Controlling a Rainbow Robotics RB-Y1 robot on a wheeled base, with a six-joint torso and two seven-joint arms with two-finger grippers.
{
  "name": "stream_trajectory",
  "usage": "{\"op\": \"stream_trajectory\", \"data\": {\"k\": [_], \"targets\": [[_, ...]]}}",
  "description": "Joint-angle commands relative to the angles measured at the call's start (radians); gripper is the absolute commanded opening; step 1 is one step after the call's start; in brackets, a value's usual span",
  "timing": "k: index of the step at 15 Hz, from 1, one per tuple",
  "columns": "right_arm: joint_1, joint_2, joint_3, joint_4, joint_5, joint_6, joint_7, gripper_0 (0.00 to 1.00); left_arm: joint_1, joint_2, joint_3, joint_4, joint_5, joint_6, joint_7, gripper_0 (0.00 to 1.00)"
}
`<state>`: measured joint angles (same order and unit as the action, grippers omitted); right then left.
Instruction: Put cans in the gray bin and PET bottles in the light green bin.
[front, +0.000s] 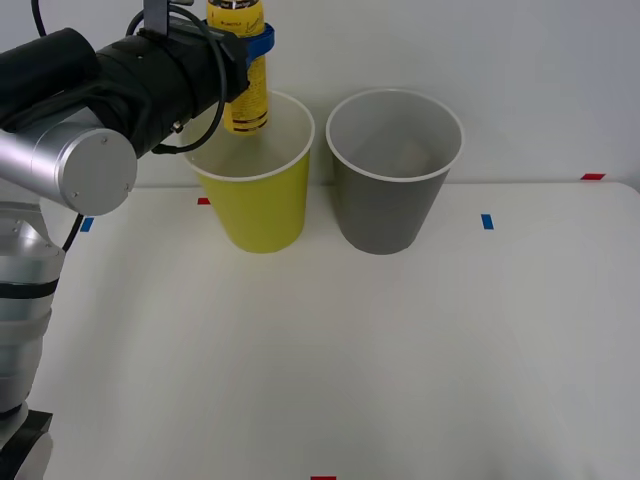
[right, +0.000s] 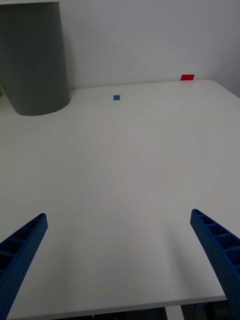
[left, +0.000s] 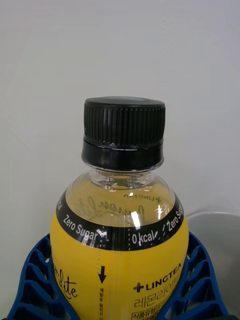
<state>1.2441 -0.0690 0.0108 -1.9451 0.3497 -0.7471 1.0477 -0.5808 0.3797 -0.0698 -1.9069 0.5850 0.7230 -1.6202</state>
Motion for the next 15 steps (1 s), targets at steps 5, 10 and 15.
{"op": "stream_trajectory", "data": {"k": [5, 10, 15], "targets": [[0.0, 0.0, 0.0, 0.0, 0.0, 0.0, 0.0, 1.0, -0.013, -0.027, -0.01, 0.035, -0.03, -0.027, -0.017, 0.0], [0.0, 0.0, 0.0, 0.0, 0.0, 0.0, 0.0, 1.0, 0.045, 0.013, -0.01, -0.043, -0.001, -0.025, 0.002, 1.0], [0.0, 0.0, 0.0, 0.0, 0.0, 0.0, 0.0, 1.0, 0.406, 0.079, 0.058, -0.416, 0.001, -0.025, 0.016, 1.0]]}}
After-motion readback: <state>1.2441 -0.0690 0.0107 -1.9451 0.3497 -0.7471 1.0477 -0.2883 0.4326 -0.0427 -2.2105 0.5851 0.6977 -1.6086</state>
